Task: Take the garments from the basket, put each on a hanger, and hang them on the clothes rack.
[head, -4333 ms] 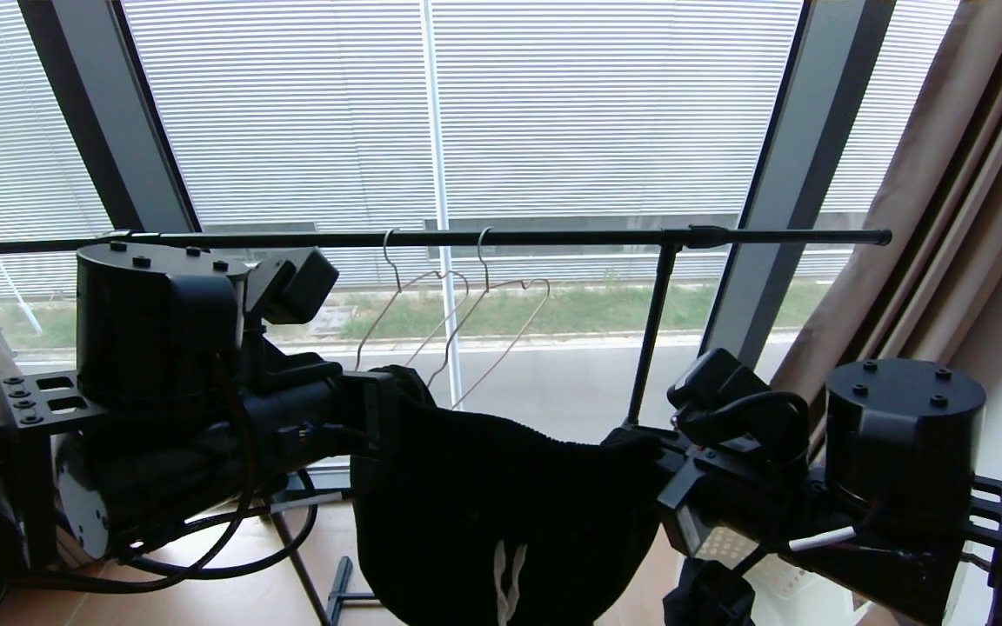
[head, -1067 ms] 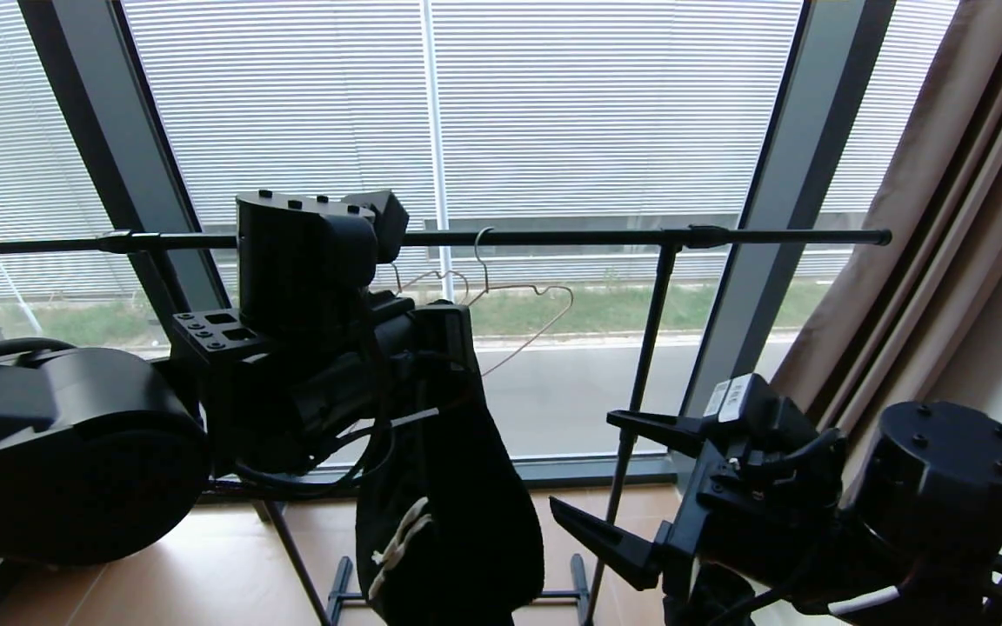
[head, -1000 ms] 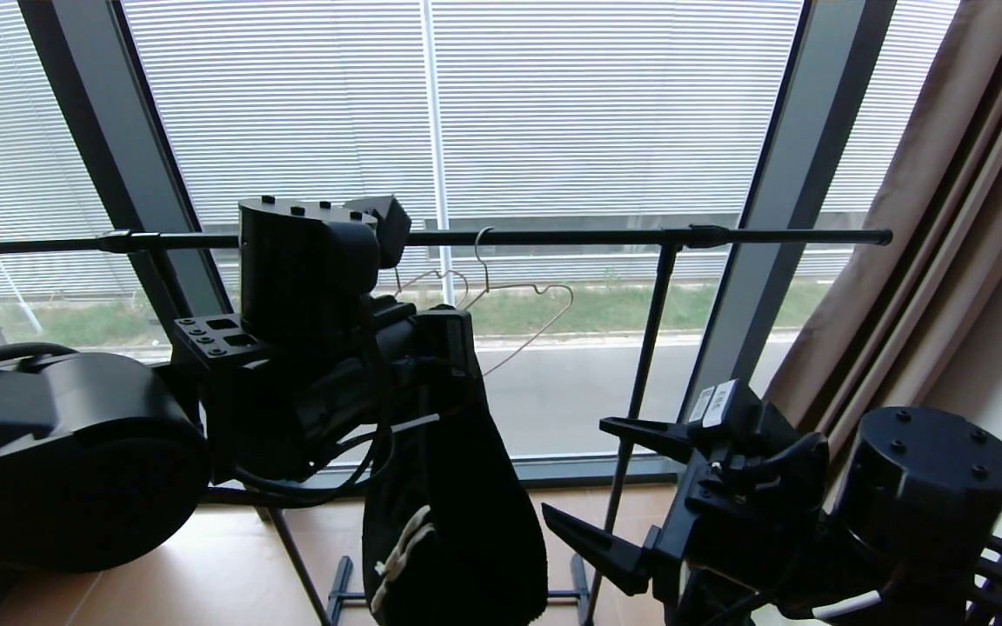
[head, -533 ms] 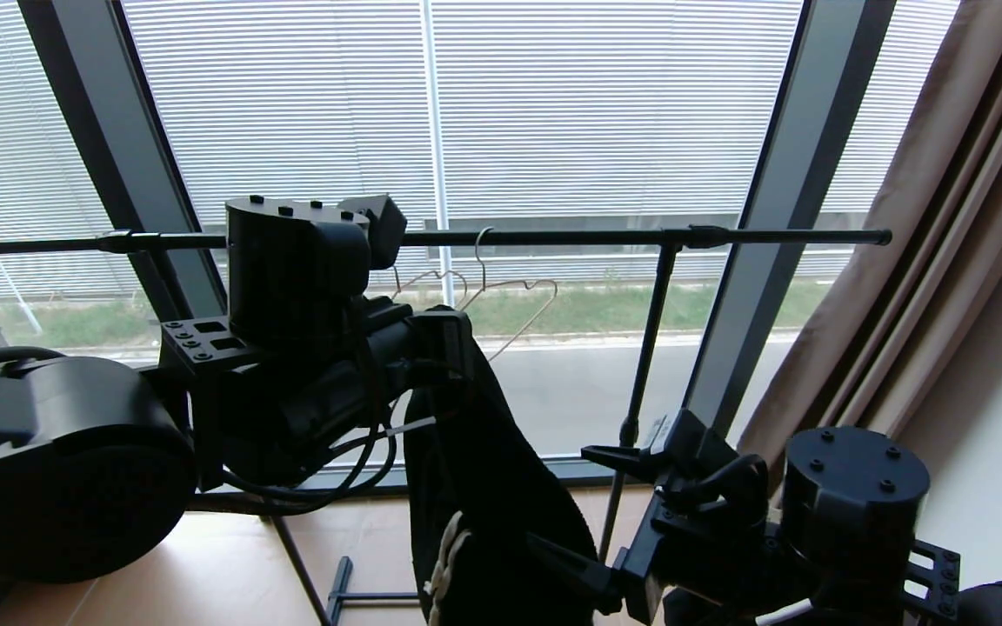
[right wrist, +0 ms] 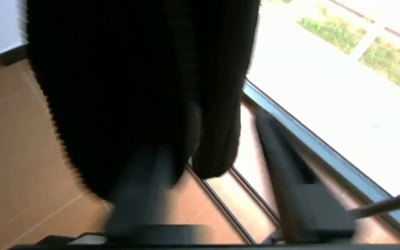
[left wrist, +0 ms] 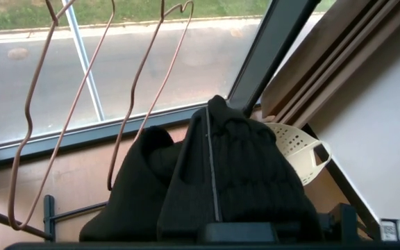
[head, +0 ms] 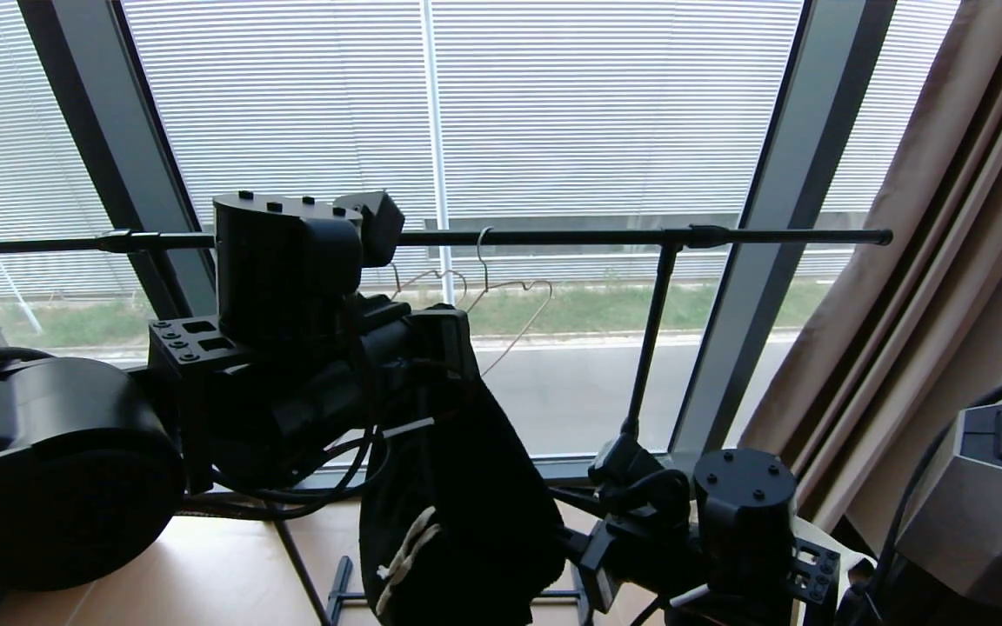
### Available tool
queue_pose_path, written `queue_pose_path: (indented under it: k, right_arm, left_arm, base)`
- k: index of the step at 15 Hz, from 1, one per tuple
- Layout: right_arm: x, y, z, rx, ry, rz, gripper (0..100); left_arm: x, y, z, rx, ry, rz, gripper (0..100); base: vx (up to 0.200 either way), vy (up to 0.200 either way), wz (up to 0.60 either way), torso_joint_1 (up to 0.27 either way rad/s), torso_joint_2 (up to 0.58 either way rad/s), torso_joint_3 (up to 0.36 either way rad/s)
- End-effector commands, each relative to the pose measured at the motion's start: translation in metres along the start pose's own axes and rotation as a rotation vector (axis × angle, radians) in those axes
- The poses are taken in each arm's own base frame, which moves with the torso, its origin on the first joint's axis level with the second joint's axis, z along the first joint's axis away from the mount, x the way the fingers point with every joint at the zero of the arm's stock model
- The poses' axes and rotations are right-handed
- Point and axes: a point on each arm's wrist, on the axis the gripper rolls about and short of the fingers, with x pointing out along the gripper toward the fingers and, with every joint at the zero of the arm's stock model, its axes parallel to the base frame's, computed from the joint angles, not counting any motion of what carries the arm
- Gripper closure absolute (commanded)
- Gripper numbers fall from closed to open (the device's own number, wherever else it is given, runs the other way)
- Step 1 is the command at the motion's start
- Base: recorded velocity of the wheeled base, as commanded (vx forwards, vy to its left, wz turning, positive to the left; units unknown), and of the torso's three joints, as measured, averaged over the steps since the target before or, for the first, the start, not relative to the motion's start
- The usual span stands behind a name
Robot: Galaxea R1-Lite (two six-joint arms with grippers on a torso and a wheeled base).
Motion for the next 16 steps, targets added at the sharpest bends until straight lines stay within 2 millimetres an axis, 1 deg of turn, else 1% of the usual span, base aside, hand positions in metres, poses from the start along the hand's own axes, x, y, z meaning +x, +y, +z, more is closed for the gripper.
queue_pose_path:
  k: [1,3,4,6,7,9,11,12,14,16]
  right_arm:
    - [0.008,-0.009,-0.012,0.016,0.037,-0.025,100]
    - [0.008,-0.019,-0.007,0.023,0.017,-0.053,100]
    - [0.006,-0.031,0.001,0.032,-0.02,-0.091,100]
    - [-0.005,-0.046,0.018,0.04,-0.066,-0.141,100]
    - [-0.012,-0.053,0.029,0.043,-0.088,-0.164,100]
    - [-0.024,-0.065,0.05,0.05,-0.134,-0.203,100]
    - [-0.03,-0.067,0.063,0.08,-0.171,-0.211,100]
    - [-0.031,-0.068,0.066,0.087,-0.179,-0.213,100]
    - [-0.033,-0.076,0.072,0.09,-0.202,-0.25,100]
    - [-0.034,-0.081,0.075,0.092,-0.215,-0.28,100]
  left_arm:
    - [-0.002,0.0,0.001,-0.003,-0.005,-0.001,100]
    - [-0.002,0.002,-0.002,-0.001,0.006,0.003,100]
    - [-0.003,0.003,-0.004,-0.001,0.012,0.001,100]
    - [-0.005,0.006,-0.01,-0.01,0.038,-0.017,100]
    - [-0.009,0.009,-0.015,-0.002,0.059,-0.038,100]
    - [-0.013,0.016,-0.022,0.008,0.092,-0.063,100]
    - [-0.015,0.019,-0.029,0.033,0.114,-0.056,100]
    - [-0.017,0.021,-0.032,0.051,0.122,-0.055,0]
    - [-0.024,0.027,-0.04,0.078,0.149,-0.049,0]
    - [-0.032,0.04,-0.045,0.097,0.161,-0.015,0]
  base:
    - [0.0,0.0,0.0,0.0,0.0,0.0]
    - [0.0,0.0,0.0,0.0,0.0,0.0]
    - [0.0,0.0,0.0,0.0,0.0,0.0]
    - [0.0,0.0,0.0,0.0,0.0,0.0]
    - [0.0,0.0,0.0,0.0,0.0,0.0]
    - [0.0,0.0,0.0,0.0,0.0,0.0]
    - [0.0,0.0,0.0,0.0,0.0,0.0]
    - [0.0,0.0,0.0,0.0,0.0,0.0]
    - [0.0,0.0,0.0,0.0,0.0,0.0]
    - [0.0,0.0,0.0,0.0,0.0,0.0]
